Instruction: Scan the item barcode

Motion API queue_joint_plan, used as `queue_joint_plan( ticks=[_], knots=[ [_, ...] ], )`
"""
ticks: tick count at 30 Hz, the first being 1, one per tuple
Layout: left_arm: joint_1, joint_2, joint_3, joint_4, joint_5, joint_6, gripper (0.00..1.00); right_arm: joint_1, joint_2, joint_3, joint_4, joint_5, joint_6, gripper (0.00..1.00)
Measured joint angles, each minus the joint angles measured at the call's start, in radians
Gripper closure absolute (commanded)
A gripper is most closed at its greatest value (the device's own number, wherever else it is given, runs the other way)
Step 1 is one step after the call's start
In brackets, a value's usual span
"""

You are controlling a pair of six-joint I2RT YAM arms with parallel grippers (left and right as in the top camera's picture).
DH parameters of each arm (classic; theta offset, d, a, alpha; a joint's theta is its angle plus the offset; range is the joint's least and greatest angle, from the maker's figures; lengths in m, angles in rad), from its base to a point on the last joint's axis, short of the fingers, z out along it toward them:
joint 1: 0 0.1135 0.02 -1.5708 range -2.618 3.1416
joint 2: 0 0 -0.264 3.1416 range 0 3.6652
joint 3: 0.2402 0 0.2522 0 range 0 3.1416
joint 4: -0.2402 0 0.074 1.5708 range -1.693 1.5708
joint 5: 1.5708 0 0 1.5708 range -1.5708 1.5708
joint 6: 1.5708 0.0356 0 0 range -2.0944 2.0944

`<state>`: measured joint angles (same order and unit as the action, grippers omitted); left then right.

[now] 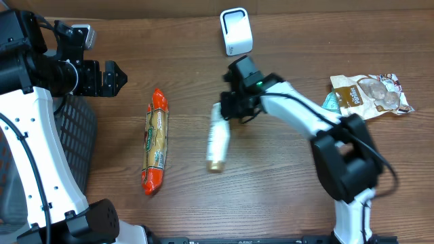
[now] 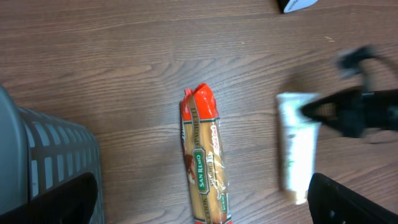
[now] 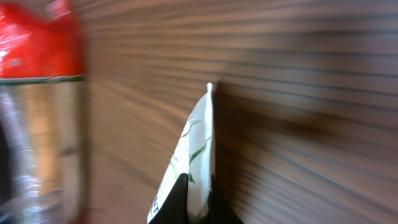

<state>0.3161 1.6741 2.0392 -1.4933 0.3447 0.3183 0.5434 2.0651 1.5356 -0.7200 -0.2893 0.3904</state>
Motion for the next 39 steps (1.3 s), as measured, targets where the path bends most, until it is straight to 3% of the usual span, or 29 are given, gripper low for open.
queue_joint_plan(
  ticks=[8,15,18,23,27,32,39],
  knots=[
    [0.000,0.000,0.000,0.000,0.000,0.000,0.01,0.084,-0.107,0.026,-0.342,0.583,-0.043,0.96],
    [0.000,0.000,0.000,0.000,0.000,0.000,0.00,0.162,-0.008,0.026,-0.313,0.777,-0.060,0.96],
    [0.000,0.000,0.000,0.000,0.000,0.000,0.01,0.179,0.047,0.026,-0.274,0.776,-0.080,0.85],
    [0.000,0.000,0.000,0.000,0.000,0.000,0.00,0.209,0.061,0.026,-0.225,0.681,-0.104,0.47],
    [0.000,0.000,0.000,0.000,0.000,0.000,0.01,0.258,0.061,0.028,-0.208,0.558,-0.138,0.33],
    [0.000,0.000,0.000,0.000,0.000,0.000,0.01,0.290,0.061,0.038,-0.254,0.393,-0.156,0.28],
    [0.000,0.000,0.000,0.000,0.000,0.000,0.00,0.249,0.061,0.054,-0.446,0.172,-0.156,0.28]
  ],
)
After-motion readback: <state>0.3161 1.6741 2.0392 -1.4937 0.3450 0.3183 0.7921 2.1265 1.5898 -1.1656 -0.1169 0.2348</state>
